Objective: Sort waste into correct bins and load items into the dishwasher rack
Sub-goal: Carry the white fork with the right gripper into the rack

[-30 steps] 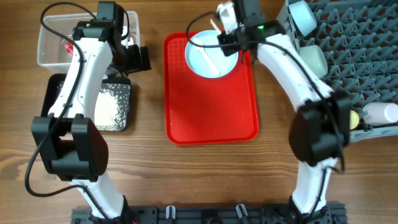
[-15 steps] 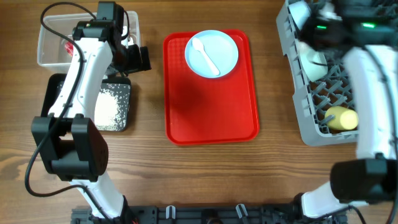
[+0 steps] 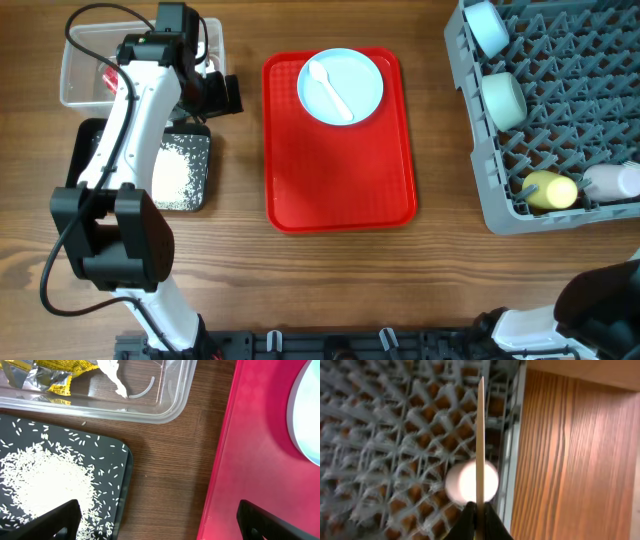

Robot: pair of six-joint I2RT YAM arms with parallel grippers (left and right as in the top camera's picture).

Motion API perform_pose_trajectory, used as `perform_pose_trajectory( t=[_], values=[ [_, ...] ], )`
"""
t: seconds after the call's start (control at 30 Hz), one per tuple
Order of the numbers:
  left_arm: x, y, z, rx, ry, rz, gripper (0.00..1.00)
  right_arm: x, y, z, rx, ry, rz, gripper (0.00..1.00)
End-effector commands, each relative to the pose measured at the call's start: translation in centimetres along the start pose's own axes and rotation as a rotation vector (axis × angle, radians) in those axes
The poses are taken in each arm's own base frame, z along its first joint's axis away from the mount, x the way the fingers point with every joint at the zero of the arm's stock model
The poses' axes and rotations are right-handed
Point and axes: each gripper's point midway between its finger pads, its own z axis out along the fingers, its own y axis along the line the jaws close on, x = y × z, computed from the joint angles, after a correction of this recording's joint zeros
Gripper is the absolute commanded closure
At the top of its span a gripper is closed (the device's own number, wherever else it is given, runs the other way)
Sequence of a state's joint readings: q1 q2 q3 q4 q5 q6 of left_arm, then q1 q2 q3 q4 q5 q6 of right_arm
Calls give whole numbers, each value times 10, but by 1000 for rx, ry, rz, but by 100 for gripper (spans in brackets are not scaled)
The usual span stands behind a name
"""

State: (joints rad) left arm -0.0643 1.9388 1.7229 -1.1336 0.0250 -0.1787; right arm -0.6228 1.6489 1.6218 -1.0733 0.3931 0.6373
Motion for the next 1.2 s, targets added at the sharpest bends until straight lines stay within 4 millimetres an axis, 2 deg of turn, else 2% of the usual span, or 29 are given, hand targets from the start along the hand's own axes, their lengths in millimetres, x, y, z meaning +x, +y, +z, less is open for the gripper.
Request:
perform_pose_trajectory(
  t=[0.0,0.03,0.1,0.27,0.37,0.53,0.63,0.83,0.87,0.97,1.0,1.17],
  values=[
    [2,2,5,3,16,-19,0,-10,-11,28,3,-54,-35,96],
    [2,2,5,3,16,-19,0,-12,-2,40,-47,-77,-118,96],
    [2,2,5,3,16,-19,0,-14,2,50,-74,-104,-167,96],
    [2,2,5,3,16,-19,0,-27,6,54,-86,-158,-200,96],
    [2,2,5,3,16,-19,0,-35,-3,57,-71,-173,-132,96],
    [2,2,5,3,16,-19,0,-30,-31,84,-9,-101,-42,96],
    [2,2,5,2,15,-19,0,-23,-32,100,10,-67,-47,96],
    [2,2,5,3,16,-19,0,-19,-28,115,12,-51,2,96],
    [2,2,5,3,16,-19,0,-18,-28,116,13,-50,9,94],
    [2,2,5,2,15,-19,0,-21,-27,116,8,-60,13,76],
    [2,2,5,3,16,-19,0,-22,-26,116,6,-64,16,73],
    [2,2,5,3,16,-19,0,-23,-25,115,1,-70,20,66]
  ],
)
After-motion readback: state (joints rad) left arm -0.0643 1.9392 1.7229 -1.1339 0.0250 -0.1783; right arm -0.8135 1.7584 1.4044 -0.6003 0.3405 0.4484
